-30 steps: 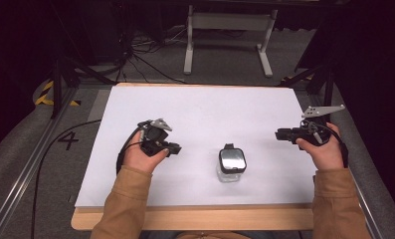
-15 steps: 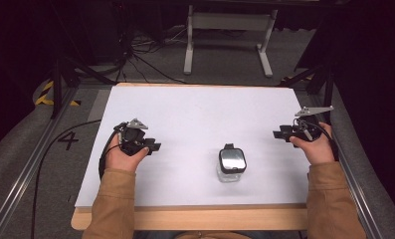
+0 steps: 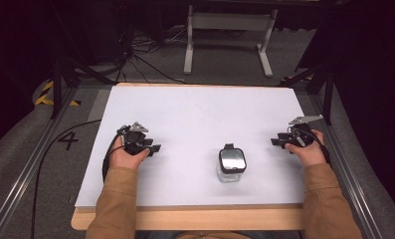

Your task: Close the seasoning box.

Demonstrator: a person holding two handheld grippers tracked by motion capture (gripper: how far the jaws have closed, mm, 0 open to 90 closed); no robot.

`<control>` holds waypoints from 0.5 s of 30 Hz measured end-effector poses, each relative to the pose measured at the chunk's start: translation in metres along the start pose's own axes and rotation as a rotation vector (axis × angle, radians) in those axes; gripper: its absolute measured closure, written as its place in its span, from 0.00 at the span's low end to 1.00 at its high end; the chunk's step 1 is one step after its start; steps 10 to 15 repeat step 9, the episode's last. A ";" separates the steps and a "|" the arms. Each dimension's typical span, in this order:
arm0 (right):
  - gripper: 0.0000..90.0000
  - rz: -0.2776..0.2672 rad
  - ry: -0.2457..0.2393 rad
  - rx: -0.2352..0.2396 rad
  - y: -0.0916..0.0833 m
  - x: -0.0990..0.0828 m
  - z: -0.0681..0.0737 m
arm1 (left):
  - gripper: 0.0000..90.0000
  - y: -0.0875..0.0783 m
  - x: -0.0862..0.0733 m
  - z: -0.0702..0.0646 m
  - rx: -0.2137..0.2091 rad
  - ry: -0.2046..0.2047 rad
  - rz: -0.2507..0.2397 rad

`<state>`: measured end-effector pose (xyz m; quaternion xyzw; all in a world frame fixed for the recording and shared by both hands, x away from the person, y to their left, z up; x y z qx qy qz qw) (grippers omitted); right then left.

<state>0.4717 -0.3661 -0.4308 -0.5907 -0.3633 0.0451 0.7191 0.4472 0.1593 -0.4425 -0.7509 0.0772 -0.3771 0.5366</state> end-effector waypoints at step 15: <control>0.58 -0.028 -0.017 0.009 0.004 0.001 0.004 | 0.58 -0.003 0.007 -0.010 -0.012 0.030 -0.021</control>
Point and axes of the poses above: each handheld gripper's, and its own axes: y roughly forward along the jaws, x roughly out of its top, z roughly to its left, the point moved 2 cm from there along y, roughly forward along the jaws, and after that the axes turned 15 degrees about z, right-handed, at the moved point
